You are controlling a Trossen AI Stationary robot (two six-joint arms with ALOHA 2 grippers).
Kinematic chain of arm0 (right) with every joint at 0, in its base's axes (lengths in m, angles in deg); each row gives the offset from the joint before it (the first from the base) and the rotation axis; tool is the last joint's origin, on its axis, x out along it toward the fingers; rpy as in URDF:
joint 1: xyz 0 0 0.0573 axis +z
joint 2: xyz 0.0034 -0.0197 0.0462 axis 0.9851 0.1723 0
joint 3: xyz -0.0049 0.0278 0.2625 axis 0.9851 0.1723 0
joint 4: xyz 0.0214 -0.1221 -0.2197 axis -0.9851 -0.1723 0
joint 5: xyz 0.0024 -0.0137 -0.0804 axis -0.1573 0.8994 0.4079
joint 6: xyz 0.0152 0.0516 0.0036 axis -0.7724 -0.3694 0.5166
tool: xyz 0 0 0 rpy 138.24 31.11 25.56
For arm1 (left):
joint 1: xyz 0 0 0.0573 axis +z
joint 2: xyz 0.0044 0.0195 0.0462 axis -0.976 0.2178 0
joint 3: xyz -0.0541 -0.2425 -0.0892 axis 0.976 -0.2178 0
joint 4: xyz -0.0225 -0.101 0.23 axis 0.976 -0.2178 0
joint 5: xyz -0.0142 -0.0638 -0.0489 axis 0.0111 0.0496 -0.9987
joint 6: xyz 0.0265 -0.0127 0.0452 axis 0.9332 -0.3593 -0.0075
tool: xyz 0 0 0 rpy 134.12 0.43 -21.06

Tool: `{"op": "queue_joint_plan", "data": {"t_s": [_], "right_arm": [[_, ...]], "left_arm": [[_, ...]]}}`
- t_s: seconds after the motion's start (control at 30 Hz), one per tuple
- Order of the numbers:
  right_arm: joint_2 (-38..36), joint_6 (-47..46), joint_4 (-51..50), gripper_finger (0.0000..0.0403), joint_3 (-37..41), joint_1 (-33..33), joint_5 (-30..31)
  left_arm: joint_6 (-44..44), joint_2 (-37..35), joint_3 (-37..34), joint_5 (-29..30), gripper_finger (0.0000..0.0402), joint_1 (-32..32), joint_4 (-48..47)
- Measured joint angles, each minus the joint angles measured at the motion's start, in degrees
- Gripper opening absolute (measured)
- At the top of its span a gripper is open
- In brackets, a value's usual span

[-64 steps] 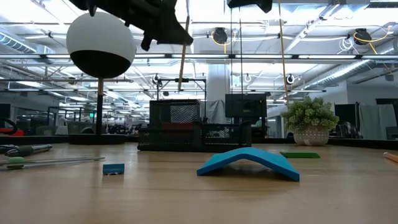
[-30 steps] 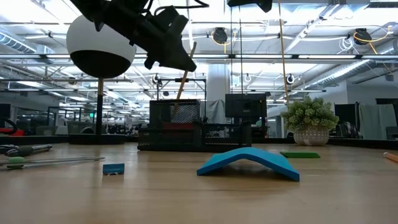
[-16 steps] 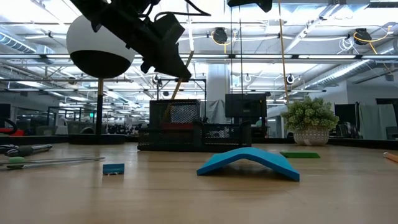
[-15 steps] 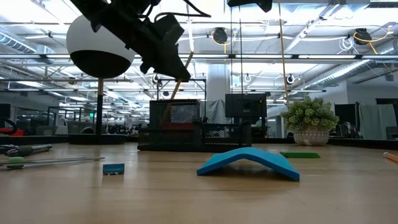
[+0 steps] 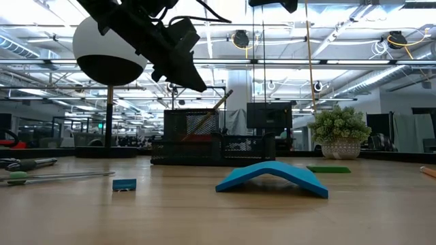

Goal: Pick and place office supplies into organizer
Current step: Put the orange pencil into the desk organizer

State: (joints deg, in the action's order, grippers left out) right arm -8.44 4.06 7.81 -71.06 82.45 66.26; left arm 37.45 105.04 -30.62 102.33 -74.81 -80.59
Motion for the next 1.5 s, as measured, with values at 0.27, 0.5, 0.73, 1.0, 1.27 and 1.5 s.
{"op": "queue_joint_plan", "data": {"t_s": [0.27, 0.5, 0.73, 1.0, 1.27, 1.5], "right_arm": [[0.0, 0.1, 0.4, 0.013, 0.0, 0.0, 0.0], [0.0, -0.1, 0.4, 0.013, 0.0, 0.0, -0.2], [0.0, -0.3, 0.4, 0.013, 0.0, 0.0, -0.4], [0.0, -0.3, 0.4, 0.013, 0.0, 0.0, -1.1], [0.0, 0.3, 0.2, 0.013, 0.0, 0.0, -10.8], [0.0, 2.6, -7.0, 0.013, 0.0, 0.0, -17.7]], "left_arm": [[0.3, -0.2, 0.0, -5.6, 0.0046, 0.0, 5.7], [0.2, -5.1, 0.0, -11.3, 0.0047, -0.1, 11.8], [0.6, -14.3, 0.0, -11.4, 0.0047, -0.1, 9.2], [0.4, -24.1, 0.0, -11.9, 0.0047, -0.1, 8.0], [-0.6, -31.8, 0.0, -12.0, 0.0047, -0.1, 8.1], [-5.9, -35.2, 0.0, -12.0, 0.0047, -0.1, 8.2]]}}
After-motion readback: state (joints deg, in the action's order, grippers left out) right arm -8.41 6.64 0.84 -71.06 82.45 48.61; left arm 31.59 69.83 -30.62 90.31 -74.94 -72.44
